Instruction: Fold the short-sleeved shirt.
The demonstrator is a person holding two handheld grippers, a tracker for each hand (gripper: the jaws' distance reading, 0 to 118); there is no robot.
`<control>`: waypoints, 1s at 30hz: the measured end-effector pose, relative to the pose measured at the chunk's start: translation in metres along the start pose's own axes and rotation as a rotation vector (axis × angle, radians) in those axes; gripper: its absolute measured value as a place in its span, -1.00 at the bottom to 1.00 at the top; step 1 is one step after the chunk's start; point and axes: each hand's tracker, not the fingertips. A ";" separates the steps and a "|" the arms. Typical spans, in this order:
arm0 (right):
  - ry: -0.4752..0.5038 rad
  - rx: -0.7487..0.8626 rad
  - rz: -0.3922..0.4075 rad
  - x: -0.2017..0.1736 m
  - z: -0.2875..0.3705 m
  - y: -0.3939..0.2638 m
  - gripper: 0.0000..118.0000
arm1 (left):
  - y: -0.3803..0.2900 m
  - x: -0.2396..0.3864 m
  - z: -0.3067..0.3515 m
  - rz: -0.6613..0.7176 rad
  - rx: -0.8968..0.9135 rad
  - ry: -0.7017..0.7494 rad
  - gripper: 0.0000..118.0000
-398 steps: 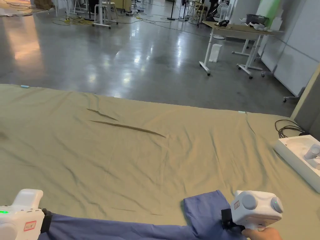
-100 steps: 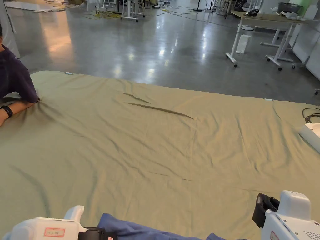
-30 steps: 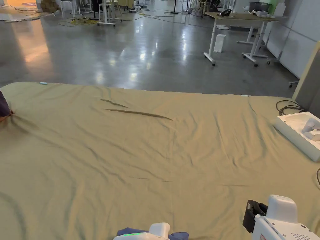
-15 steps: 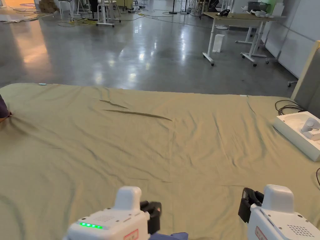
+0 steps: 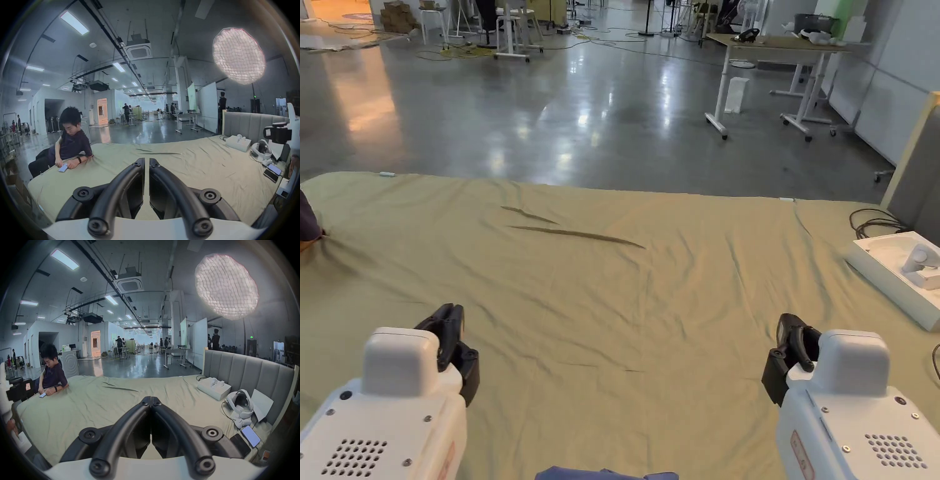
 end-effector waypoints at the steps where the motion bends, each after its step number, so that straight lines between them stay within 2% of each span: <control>1: 0.005 -0.005 0.002 -0.002 0.003 -0.002 -1.00 | 0.000 -0.004 0.002 0.010 -0.002 0.001 -0.89; 5: 0.075 -0.111 -0.019 -0.018 0.018 -0.029 -1.00 | -0.007 -0.010 0.007 0.027 -0.023 -0.010 -0.89; 10: 0.204 -0.287 0.054 -0.060 0.035 -0.092 -1.00 | -0.021 -0.012 0.010 0.031 -0.089 -0.053 -0.89; 13: 0.286 -0.414 0.032 -0.078 0.039 -0.136 -1.00 | -0.032 -0.012 0.012 0.053 -0.143 -0.097 -0.89; 18: 0.222 -0.539 0.006 -0.086 0.026 -0.190 -1.00 | -0.052 -0.015 0.019 0.122 -0.234 -0.162 -0.89; 20: 0.178 -0.515 0.036 -0.086 0.019 -0.203 -1.00 | -0.061 -0.016 0.020 0.125 -0.281 -0.170 -0.89; 28: 0.141 -0.475 0.084 -0.088 0.001 -0.217 -1.00 | -0.105 -0.026 0.011 0.257 -0.571 -0.331 -0.88; 30: 0.143 -0.475 0.079 -0.087 0.001 -0.215 -1.00 | -0.117 -0.030 0.006 0.294 -0.650 -0.368 -0.79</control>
